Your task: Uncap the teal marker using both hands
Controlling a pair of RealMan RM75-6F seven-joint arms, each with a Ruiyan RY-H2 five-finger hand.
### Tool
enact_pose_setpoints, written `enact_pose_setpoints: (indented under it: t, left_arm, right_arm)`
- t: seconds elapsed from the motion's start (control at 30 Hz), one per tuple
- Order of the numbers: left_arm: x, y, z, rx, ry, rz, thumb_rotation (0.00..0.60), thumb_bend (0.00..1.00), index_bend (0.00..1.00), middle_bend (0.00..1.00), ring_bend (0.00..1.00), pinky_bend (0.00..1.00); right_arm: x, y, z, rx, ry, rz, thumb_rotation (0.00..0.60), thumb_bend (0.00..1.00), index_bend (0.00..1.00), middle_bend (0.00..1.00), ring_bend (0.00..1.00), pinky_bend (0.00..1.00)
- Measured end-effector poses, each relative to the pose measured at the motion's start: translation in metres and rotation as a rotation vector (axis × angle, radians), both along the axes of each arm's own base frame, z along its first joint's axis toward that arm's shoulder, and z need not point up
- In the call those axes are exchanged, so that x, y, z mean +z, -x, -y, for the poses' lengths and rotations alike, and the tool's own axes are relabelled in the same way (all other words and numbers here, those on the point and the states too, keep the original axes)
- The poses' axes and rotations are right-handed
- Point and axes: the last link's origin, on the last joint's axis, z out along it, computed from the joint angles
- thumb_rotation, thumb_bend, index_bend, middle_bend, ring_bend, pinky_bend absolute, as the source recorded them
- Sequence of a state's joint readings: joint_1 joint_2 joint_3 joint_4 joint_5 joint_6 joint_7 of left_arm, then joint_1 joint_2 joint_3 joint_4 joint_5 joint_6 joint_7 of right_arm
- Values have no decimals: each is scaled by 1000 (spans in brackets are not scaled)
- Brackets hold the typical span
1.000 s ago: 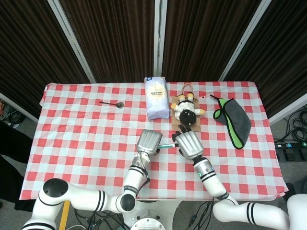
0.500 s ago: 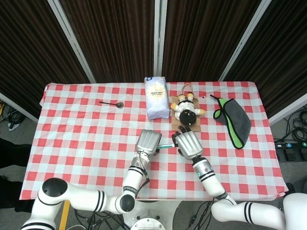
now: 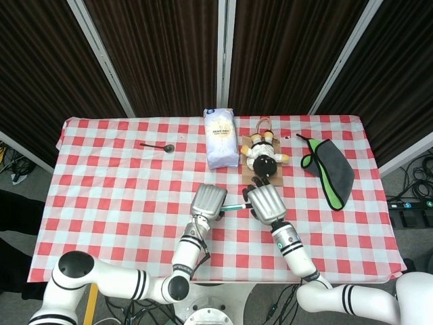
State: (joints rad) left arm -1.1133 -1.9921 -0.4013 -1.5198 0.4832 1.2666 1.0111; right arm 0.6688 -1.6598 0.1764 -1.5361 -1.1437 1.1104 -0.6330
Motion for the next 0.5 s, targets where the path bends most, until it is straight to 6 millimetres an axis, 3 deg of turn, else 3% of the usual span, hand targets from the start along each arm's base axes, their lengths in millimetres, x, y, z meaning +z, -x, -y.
enact_pose_setpoints:
  t: [0.5]
  left_arm:
    - [-1, -1, 1, -5, 2, -5, 600, 382, 615, 617, 513, 633]
  right_arm:
    - [-4, -3, 0, 1, 2, 10, 600, 96, 561, 526, 252, 260]
